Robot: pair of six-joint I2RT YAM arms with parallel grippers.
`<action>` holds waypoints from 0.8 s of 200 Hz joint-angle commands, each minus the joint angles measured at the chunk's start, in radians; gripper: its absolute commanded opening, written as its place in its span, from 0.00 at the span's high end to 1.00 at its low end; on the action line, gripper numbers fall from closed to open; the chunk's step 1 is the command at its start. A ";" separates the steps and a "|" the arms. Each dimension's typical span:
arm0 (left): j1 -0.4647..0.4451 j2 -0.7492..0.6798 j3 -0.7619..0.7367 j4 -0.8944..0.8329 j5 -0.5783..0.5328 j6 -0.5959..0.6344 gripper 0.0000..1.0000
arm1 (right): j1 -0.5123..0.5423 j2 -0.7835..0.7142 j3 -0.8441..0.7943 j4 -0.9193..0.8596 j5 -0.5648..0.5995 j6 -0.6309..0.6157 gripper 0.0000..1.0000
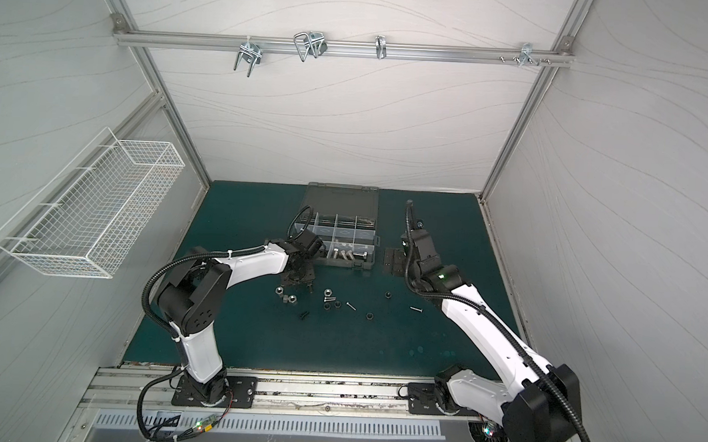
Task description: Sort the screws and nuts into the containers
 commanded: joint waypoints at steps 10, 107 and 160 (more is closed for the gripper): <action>-0.003 0.068 0.050 0.007 0.035 0.080 0.59 | -0.007 -0.030 0.002 0.007 0.000 0.003 0.01; 0.012 0.101 0.063 -0.001 0.061 0.115 0.73 | -0.007 -0.031 0.005 0.004 0.008 0.005 0.01; 0.013 0.081 0.044 0.002 0.070 0.111 0.86 | -0.007 -0.031 0.004 0.005 0.009 0.007 0.01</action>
